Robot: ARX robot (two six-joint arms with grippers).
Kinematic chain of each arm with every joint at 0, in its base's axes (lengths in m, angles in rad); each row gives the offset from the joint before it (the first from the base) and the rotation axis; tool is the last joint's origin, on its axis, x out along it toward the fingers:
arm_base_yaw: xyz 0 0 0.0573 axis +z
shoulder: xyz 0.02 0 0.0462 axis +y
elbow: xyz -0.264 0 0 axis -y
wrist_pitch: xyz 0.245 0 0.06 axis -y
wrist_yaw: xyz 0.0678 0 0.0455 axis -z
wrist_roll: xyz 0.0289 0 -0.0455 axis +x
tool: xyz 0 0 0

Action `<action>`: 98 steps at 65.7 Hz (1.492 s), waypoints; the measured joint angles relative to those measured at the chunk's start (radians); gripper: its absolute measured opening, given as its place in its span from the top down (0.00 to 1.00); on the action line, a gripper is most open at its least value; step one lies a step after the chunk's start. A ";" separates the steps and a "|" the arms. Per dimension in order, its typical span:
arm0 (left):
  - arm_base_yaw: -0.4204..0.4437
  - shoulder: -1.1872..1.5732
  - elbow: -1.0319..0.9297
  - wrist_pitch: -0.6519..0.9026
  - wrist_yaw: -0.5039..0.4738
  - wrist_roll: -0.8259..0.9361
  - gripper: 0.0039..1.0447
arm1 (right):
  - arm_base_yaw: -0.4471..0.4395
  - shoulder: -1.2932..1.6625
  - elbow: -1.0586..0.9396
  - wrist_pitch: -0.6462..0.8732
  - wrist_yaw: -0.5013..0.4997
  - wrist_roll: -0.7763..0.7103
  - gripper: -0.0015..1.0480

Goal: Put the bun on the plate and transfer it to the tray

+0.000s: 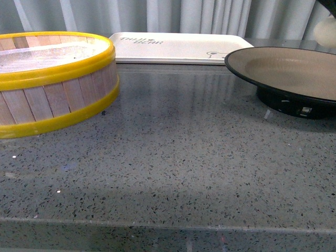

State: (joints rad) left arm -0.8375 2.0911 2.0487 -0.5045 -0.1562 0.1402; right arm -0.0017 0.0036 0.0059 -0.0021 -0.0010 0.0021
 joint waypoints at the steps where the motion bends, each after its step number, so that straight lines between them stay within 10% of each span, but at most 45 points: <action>1: -0.001 0.011 0.006 -0.002 -0.003 0.003 0.96 | 0.000 0.000 0.000 0.000 0.000 0.000 0.08; 34: 0.013 0.112 0.104 -0.062 -0.051 0.010 0.96 | 0.000 0.000 0.000 0.000 0.000 0.000 0.08; 75: 0.013 0.111 0.094 -0.069 -0.029 -0.011 0.05 | 0.000 0.000 0.000 0.000 0.000 0.000 0.08; 98: 0.053 -0.054 -0.011 0.038 -0.002 -0.035 0.06 | 0.000 0.000 0.000 0.000 0.000 0.000 0.08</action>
State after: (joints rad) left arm -0.7841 2.0369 2.0377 -0.4667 -0.1581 0.1051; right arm -0.0017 0.0036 0.0059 -0.0021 -0.0010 0.0021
